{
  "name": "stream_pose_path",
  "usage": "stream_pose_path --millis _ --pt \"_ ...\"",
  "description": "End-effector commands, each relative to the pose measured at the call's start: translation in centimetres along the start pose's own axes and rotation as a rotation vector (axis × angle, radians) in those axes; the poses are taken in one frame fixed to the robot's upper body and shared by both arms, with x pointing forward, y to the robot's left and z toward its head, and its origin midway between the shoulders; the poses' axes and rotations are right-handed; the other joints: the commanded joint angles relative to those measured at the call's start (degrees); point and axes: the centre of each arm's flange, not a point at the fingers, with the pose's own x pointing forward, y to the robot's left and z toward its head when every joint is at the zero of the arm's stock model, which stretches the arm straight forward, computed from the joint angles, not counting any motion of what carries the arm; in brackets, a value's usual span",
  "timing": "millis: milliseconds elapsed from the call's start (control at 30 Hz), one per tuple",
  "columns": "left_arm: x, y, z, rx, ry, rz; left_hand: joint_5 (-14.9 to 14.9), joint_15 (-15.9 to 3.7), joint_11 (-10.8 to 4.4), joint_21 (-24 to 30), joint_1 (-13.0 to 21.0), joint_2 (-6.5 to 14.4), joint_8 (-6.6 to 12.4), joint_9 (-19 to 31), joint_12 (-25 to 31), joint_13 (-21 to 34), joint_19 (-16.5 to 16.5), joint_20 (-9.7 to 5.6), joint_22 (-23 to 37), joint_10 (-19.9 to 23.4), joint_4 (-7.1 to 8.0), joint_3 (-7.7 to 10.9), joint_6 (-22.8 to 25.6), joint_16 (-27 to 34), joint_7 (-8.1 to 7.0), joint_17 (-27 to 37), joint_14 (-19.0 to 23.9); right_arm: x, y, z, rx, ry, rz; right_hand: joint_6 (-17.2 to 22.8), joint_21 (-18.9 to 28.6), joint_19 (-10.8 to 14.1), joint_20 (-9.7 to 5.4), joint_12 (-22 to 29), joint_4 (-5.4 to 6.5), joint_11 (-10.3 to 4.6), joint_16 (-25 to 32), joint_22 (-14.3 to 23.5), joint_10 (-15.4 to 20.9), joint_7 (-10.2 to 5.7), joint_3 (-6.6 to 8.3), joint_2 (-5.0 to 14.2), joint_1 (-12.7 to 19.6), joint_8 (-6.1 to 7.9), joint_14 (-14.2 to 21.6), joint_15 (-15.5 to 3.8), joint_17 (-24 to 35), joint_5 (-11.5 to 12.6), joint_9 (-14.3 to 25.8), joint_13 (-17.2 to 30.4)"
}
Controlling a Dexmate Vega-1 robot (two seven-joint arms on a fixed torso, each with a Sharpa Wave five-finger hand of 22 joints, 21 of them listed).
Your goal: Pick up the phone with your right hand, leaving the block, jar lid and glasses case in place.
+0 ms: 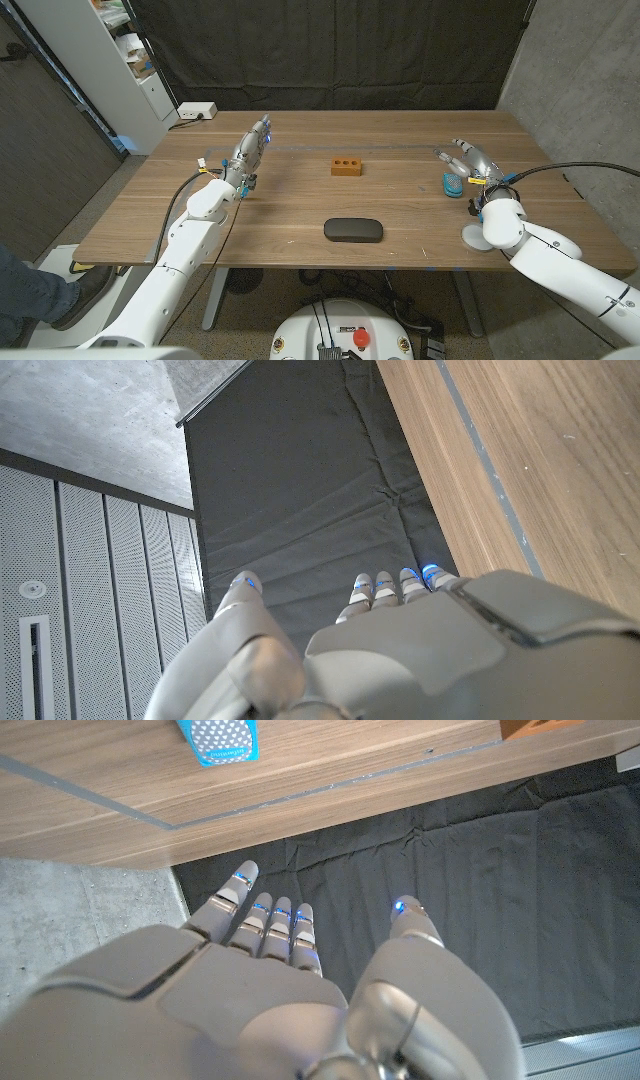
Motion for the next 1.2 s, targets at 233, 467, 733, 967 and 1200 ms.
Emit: stream_pose_path --millis 233,467,733,967,1200 --pt "0.5 -0.4 -0.4 -0.002 0.008 -0.004 0.05 -0.13 0.04 0.25 0.17 0.38 0.11 0.25 0.44 0.29 -0.71 -0.56 0.21 -0.25 -0.28 -0.26 0.18 0.11 -0.24 0.17 -2.13 0.0 0.5 0.0 -0.104 0.072 -0.030 0.29 -0.06 0.43 0.26 0.36 -0.46 0.01 0.33 0.12 0.01 -0.50 0.19 0.19 0.57 0.19 0.82 0.06 0.10 0.56 0.30 0.10" --pt "0.7 -0.3 -0.4 0.001 0.008 -0.004 0.05 -0.15 0.04 0.24 0.17 0.41 0.11 0.25 0.45 0.29 -0.74 -0.58 0.20 -0.24 -0.31 -0.30 0.19 0.11 -0.15 0.16 -2.12 0.1 0.6 0.1 -0.144 0.091 -0.019 0.29 -0.14 0.30 0.40 0.35 -0.66 0.00 0.29 0.12 0.00 -0.52 0.28 0.21 0.86 0.19 0.87 0.12 0.07 0.66 0.31 0.11" --pt "0.8 -0.2 -0.6 0.001 0.014 -0.001 0.05 -0.18 -0.07 0.22 0.17 0.43 0.11 0.25 0.45 0.29 -0.83 -0.28 0.20 -0.26 -0.35 -0.34 0.19 0.10 -0.18 0.16 -2.17 0.3 0.9 0.1 -0.162 0.101 -0.010 0.23 -0.23 0.11 0.58 0.33 -0.92 0.01 0.29 0.12 -0.02 -0.48 0.36 0.16 1.22 0.17 1.03 0.24 0.02 0.77 0.32 0.12" --pt "0.8 -0.1 -0.5 0.003 0.013 0.002 0.04 -0.12 -0.05 0.22 0.16 0.47 0.09 0.25 0.46 0.29 -0.86 -0.04 0.20 -0.26 -0.38 -0.38 0.14 0.07 -0.22 0.16 -2.24 0.6 1.1 -0.1 -0.167 0.111 0.006 0.19 -0.13 0.39 0.50 0.32 -1.13 0.27 0.31 0.11 -0.03 -0.51 0.43 0.12 1.52 0.16 1.22 0.02 0.00 0.87 0.33 0.14" --pt "0.7 0.0 -0.6 0.004 0.020 0.007 0.03 -0.08 -0.03 0.25 0.15 0.51 0.09 0.25 0.45 0.29 -0.80 0.13 0.20 -0.29 -0.40 -0.42 0.14 0.08 -0.26 0.16 -2.23 0.8 1.5 -0.4 -0.188 0.127 0.023 0.15 -0.13 0.44 0.54 0.32 -1.28 0.22 0.29 0.12 0.00 -0.59 0.48 0.10 1.74 0.15 1.31 0.06 -0.01 0.95 0.33 0.15"
